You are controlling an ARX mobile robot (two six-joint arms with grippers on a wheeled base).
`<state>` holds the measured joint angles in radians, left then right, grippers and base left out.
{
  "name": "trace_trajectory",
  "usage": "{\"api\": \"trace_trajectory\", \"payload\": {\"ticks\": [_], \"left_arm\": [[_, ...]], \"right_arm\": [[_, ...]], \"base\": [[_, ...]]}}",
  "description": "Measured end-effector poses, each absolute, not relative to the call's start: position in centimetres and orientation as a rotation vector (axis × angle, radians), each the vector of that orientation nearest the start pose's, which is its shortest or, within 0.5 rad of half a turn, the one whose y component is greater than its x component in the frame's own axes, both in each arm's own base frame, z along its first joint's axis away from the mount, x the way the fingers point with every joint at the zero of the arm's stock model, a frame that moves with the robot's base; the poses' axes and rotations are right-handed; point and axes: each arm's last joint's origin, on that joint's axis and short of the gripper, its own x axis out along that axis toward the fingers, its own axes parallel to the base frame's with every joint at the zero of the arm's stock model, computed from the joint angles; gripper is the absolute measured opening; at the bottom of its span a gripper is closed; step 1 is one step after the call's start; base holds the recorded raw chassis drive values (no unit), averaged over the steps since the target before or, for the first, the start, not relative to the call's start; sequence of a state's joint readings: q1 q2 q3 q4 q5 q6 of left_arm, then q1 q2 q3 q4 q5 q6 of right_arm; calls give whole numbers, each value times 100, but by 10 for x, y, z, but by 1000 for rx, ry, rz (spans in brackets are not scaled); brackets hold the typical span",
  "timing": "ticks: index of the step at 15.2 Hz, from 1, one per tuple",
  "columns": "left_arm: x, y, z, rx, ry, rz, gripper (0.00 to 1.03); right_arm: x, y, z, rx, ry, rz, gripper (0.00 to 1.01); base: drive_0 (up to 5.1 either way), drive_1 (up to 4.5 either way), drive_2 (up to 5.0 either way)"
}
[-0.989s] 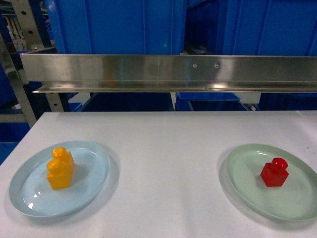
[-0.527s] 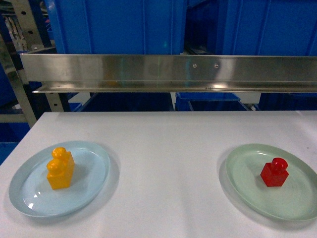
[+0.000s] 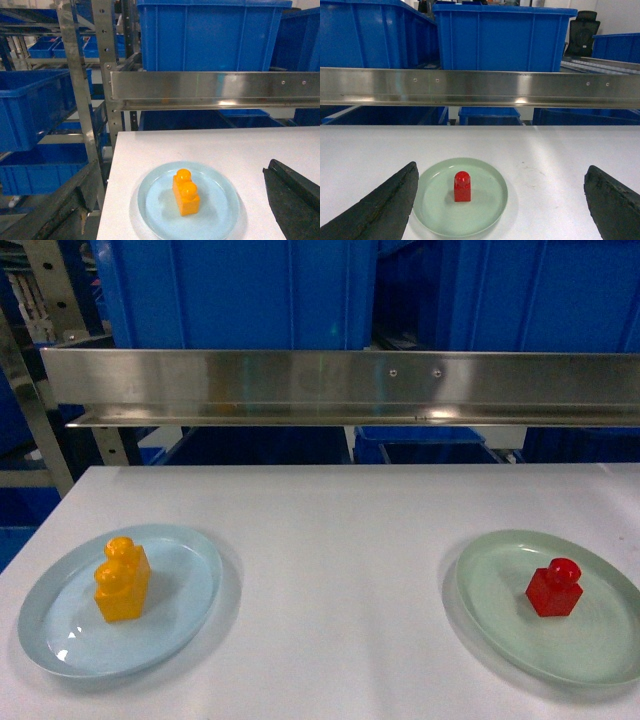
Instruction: Sort and place red and yellow blocks in left bins
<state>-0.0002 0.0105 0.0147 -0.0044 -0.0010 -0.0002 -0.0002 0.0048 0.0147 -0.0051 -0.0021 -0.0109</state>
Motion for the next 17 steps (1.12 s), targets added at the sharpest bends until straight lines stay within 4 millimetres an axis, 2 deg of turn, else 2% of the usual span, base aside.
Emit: {"api": "trace_trajectory", "payload": {"ticks": [17], "left_arm": [[97, 0, 167, 0, 0, 1, 98]], "right_arm": [[97, 0, 168, -11, -5, 2, 98]], "base": [[0, 0, 0]]}}
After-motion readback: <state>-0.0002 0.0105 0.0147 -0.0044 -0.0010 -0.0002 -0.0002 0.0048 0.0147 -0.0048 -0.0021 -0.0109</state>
